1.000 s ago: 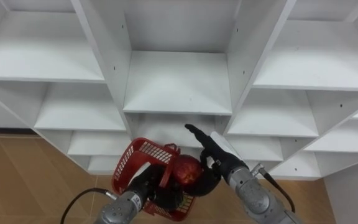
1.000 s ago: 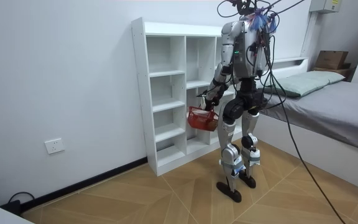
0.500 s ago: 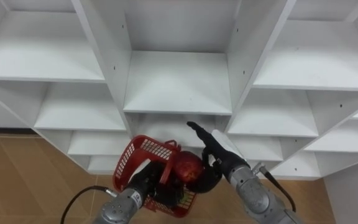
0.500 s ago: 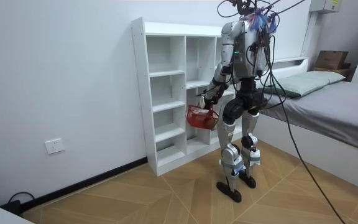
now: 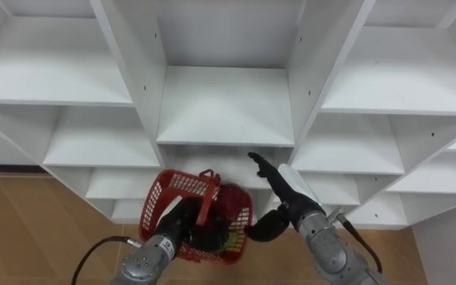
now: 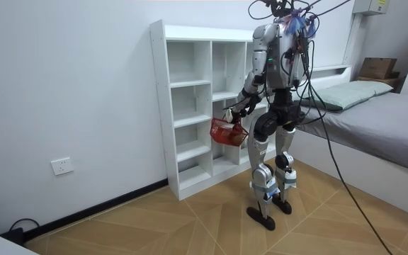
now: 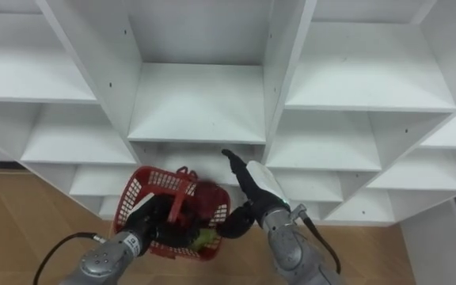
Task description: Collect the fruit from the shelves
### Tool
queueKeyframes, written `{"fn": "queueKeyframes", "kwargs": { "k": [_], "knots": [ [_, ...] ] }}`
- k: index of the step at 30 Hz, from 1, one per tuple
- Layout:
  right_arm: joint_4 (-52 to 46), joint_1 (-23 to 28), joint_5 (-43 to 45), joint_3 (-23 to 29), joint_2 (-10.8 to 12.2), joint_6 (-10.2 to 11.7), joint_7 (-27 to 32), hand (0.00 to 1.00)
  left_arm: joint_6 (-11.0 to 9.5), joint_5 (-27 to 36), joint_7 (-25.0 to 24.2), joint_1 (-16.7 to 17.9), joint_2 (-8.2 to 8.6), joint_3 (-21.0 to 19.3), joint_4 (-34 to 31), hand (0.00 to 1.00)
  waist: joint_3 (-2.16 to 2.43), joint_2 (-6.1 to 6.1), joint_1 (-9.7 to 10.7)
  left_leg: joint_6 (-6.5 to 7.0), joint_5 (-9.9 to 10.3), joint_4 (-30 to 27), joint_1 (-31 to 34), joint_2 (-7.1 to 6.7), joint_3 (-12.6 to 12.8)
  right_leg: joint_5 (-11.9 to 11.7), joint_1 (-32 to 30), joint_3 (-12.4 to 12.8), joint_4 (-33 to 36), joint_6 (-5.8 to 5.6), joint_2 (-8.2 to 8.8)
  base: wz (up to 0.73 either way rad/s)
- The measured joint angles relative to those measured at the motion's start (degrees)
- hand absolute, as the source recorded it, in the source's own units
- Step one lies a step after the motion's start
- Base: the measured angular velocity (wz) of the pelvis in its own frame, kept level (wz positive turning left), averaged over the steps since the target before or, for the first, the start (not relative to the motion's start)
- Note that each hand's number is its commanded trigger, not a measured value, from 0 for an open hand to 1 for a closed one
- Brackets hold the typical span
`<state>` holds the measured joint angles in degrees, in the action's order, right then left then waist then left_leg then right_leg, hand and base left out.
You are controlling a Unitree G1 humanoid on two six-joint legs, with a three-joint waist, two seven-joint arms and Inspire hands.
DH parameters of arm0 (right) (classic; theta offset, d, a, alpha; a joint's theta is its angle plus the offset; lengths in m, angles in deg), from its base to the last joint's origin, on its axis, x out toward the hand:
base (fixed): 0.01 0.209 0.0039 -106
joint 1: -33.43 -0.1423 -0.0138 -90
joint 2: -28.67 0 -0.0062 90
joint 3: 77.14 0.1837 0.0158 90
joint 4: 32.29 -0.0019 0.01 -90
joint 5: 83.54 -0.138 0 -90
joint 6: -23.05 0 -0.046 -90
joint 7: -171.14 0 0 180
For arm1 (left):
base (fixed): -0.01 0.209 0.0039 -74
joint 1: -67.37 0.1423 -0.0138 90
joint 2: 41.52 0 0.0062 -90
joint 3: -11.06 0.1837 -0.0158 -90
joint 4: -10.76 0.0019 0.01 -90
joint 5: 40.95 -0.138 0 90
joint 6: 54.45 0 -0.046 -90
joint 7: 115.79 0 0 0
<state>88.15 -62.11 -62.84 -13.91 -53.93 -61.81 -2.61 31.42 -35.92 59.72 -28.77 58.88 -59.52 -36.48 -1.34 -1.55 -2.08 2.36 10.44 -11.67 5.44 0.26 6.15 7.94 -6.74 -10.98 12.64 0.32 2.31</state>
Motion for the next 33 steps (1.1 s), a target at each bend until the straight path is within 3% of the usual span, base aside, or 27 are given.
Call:
{"fn": "queueKeyframes", "kwargs": {
  "k": [13, 20, 33],
  "knots": [
    [0.8, 1.8, 0.1, 0.0, -0.9, 0.2, -0.3, 0.0, 0.0, -0.1, 0.1, 0.0, -0.55, -1.4, -0.7, 1.0, 0.22, 0.28, -0.1, 0.0, 0.0, -0.6, 0.6, 0.0, -0.2, 0.0, -0.2, -0.1, 0.0, 0.0, 0.03, 0.0],
    [0.8, 2.3, 1.5, 0.0, -0.9, 0.4, -0.6, 0.0, -0.1, -0.1, 0.2, 0.6, -0.5, -1.3, -1.6, 1.0, 0.87, 1.11, -0.1, 0.0, 0.0, -0.7, 0.3, -0.02, -0.2, 0.0, 0.1, 0.0, 0.1, 0.01, 0.03, 0.0],
    [0.7, 3.3, 1.8, 0.3, -1.3, 0.3, -3.5, 0.0, -0.1, -0.5, 0.2, 2.6, -1.03, -1.4, -1.1, 1.0, 0.81, 0.92, -0.1, -0.05, -0.1, 0.1, -1.3, -0.02, -0.1, 0.0, 1.5, -0.2, 0.0, 0.02, -0.03, 0.0]
  ]
}}
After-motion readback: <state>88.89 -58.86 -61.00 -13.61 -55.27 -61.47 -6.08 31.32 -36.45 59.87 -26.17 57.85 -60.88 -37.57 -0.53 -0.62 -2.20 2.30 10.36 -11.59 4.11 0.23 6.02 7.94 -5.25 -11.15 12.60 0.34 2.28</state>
